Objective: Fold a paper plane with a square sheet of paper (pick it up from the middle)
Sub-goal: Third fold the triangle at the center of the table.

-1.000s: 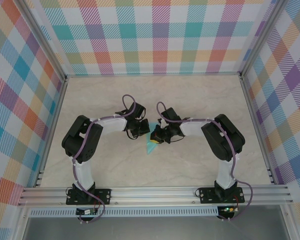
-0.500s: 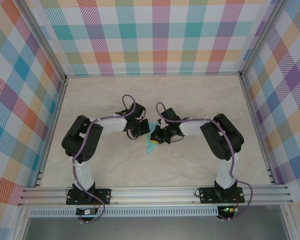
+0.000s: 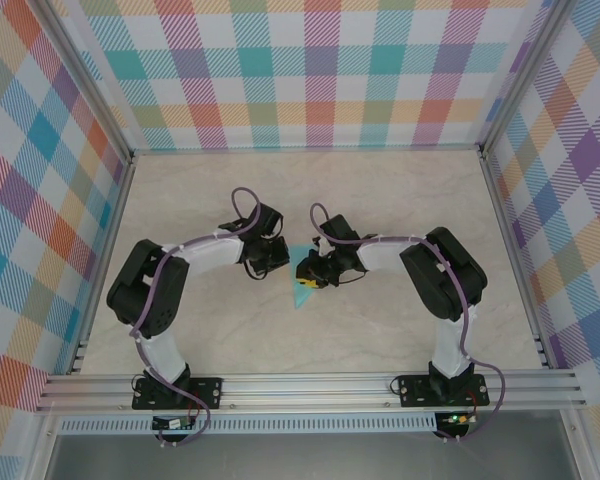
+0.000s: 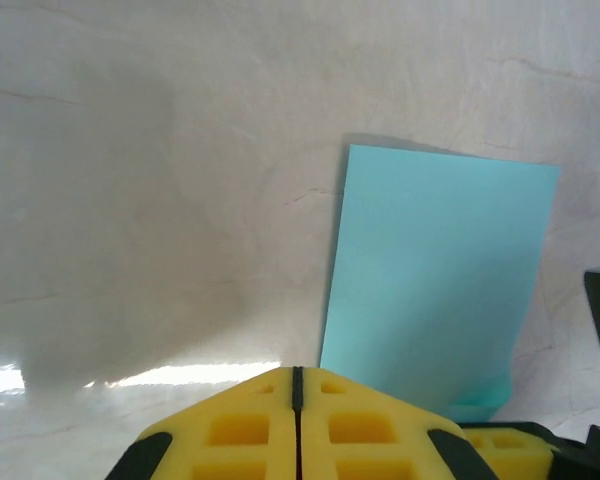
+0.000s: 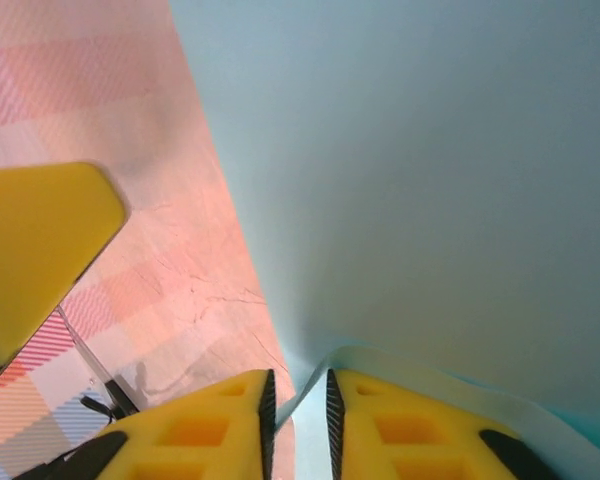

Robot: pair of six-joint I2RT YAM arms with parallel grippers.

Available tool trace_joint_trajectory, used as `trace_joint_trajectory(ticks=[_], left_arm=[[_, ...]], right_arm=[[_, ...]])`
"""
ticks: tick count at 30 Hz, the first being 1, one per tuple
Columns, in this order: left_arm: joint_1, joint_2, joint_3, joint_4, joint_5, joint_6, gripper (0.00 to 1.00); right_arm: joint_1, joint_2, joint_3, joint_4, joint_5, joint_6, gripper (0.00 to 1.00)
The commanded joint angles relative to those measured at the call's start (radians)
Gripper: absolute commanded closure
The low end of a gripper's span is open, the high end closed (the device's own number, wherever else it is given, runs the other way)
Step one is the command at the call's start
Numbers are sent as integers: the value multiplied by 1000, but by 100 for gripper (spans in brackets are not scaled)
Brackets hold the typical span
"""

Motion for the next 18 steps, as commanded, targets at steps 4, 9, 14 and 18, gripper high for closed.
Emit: trace_joint_trajectory(ticks=[4,9,14,18], left_arm=[[20,-106,-91,-28,-40,-43,93],[22,-139,-135,9,5,-58,93],[20,-138,-158,98,109,-58,93],[17,-133,-167,139,156,-64,94]], right_arm=[[4,27,-5,-56,40,-12,68],[5,24,-9,-53,46,-13,63],[5,24,-10,-61,56,-14,71],[4,25,-9,-73,60,-13,78]])
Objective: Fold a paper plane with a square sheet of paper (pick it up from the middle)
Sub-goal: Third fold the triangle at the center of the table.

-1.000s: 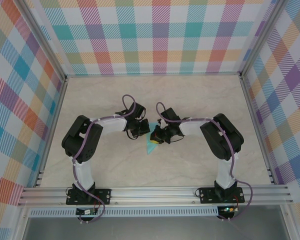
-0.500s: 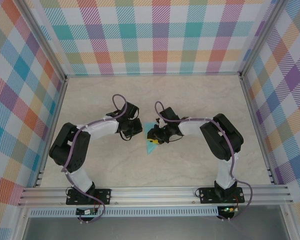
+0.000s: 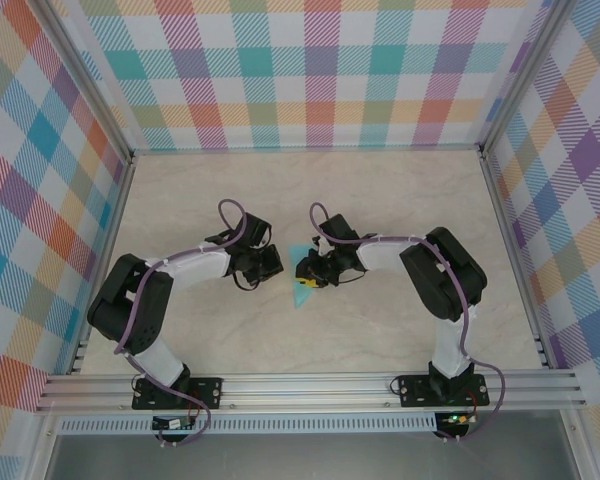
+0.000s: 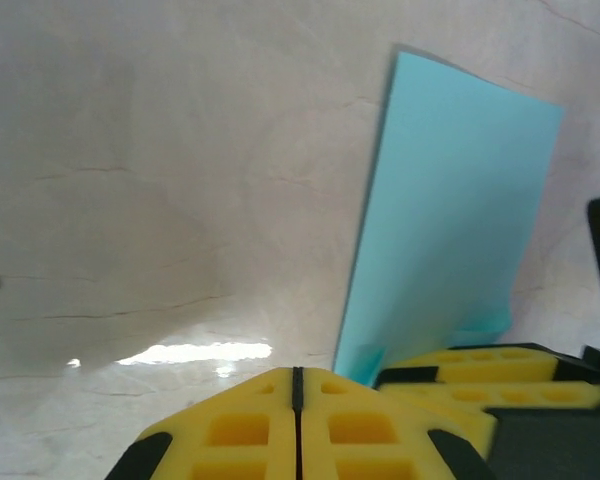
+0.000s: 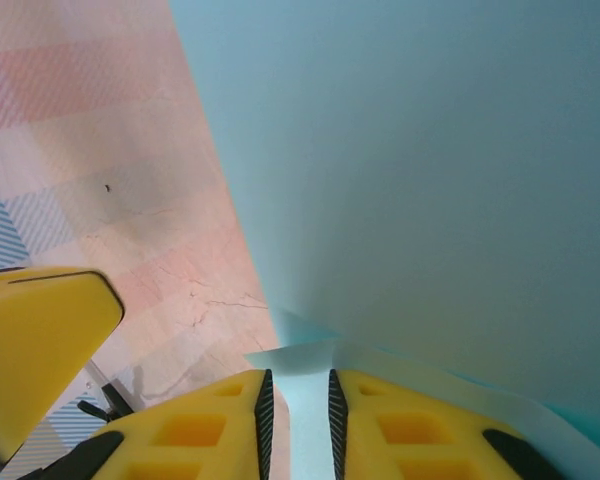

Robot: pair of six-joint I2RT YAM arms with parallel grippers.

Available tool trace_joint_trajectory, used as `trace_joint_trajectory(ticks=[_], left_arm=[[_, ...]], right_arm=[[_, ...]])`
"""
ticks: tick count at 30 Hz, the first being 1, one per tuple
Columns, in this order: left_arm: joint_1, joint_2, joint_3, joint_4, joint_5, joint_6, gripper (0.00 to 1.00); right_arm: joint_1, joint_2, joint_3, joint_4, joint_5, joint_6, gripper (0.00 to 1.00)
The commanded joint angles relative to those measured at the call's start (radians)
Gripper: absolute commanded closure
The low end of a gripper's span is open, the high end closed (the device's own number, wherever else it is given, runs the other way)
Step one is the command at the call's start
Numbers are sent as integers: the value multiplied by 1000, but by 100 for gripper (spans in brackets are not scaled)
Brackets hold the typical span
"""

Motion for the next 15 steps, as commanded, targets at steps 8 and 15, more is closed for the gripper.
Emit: trace_joint_trajectory(ticks=[8,15], left_arm=[[-31,12,-17,96,111,-12,96],[-56,56,3,106,126,-9,100]], right_arm=[[3,23,-17,-78,59,-17,93],[3,26,-21,-85,61,-17,100]])
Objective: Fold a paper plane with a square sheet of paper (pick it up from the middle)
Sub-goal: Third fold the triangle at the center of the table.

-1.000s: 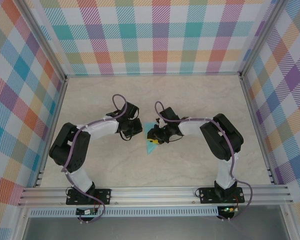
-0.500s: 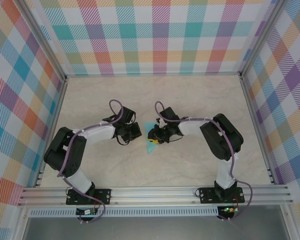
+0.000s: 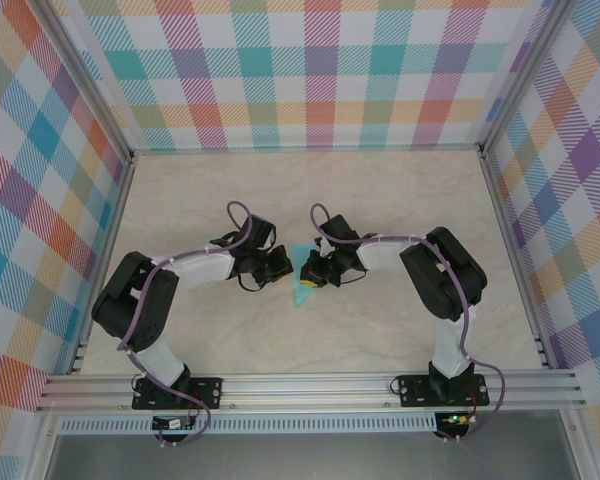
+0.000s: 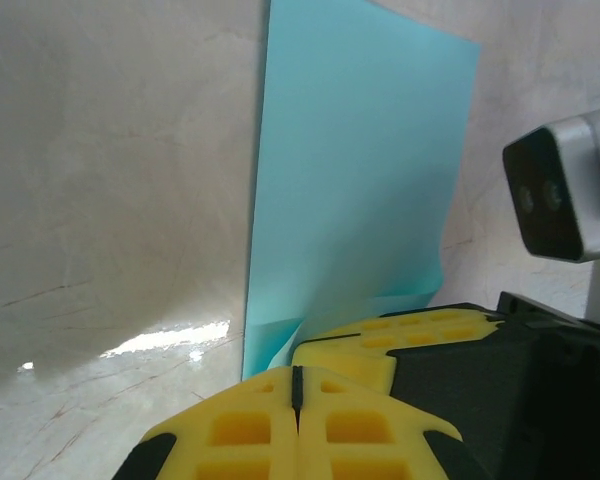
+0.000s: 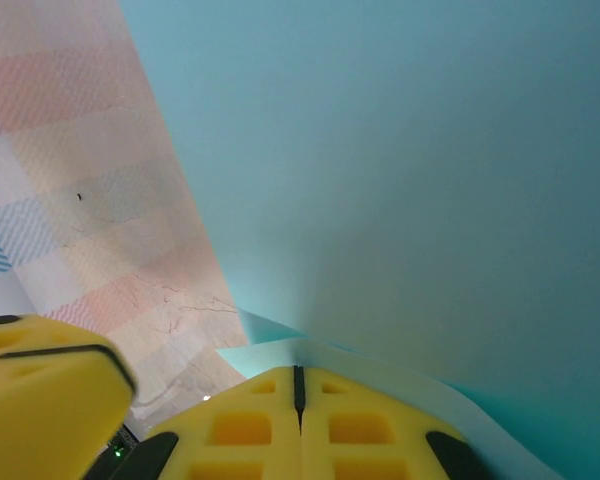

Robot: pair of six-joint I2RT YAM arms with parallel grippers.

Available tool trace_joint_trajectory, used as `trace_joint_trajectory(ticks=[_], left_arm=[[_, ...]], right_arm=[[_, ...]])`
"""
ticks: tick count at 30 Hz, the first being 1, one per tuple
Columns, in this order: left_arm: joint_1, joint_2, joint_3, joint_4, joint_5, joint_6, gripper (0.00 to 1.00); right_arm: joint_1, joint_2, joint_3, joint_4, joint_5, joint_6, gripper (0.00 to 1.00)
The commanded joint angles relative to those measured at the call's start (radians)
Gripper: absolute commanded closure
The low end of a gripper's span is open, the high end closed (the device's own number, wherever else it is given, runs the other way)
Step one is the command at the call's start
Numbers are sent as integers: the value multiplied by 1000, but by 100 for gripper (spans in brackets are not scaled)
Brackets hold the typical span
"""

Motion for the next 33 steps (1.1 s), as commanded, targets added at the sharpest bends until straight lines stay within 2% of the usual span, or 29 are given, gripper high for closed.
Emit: trace_joint_trajectory(ticks=[1,15,26,33], left_arm=[[-20,30,16,8,23,-6,100],[-40,85,42,0,16,0,100],[-54,113,40,-133,-93,38,100],[-64,133,47,-198,-124,49,100]], right_arm=[[3,26,-21,-59,36,-16,100],[3,27,-24,-56,35,-13,100],[2,-30,-19,-45,18,-49,100],[2,-47,-29,-45,7,-81,100]])
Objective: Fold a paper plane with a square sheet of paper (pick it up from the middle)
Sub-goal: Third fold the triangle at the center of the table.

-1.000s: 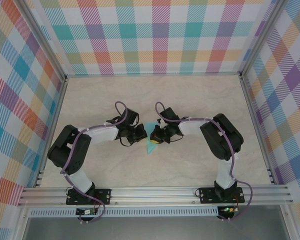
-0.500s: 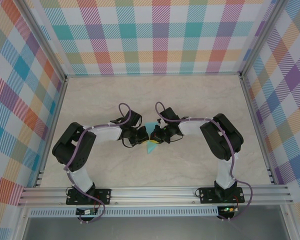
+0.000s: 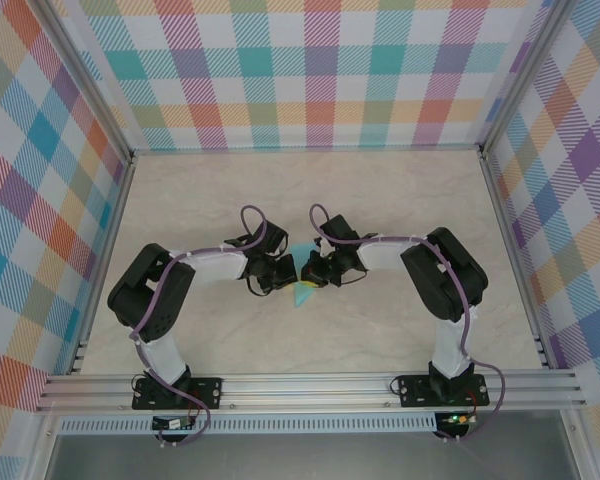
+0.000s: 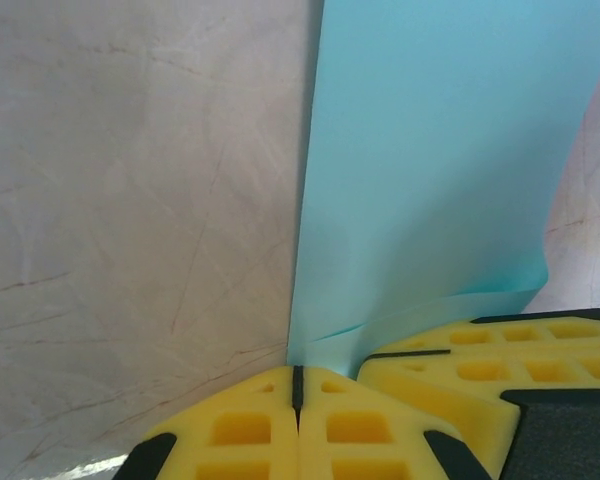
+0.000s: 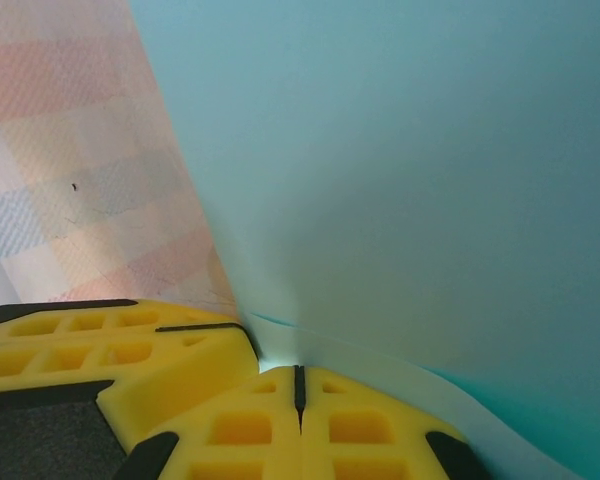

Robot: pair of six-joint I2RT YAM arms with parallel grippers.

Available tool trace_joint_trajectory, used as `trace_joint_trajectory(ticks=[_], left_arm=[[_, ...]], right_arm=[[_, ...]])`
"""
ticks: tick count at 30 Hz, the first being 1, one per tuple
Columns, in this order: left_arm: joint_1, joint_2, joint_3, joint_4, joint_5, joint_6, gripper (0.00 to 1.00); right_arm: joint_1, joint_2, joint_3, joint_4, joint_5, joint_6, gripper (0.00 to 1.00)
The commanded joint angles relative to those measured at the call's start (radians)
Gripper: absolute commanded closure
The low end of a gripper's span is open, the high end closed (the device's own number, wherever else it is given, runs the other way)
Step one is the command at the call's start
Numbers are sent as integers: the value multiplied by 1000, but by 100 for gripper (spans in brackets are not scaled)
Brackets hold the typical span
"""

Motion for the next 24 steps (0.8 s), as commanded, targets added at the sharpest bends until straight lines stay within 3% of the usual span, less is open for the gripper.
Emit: trace_joint_trajectory(ticks=[1,15,24], left_arm=[[-11,43,0,-130,-67,22,100],[-25,55,24,-167,-93,28,100],[-26,-22,88,-100,-10,57,100]], right_arm=[[2,-41,-32,-34,3,-41,100],[-24,-77,-122,-67,35,-114,100],[-24,-66,-124,-93,71,-108,100]])
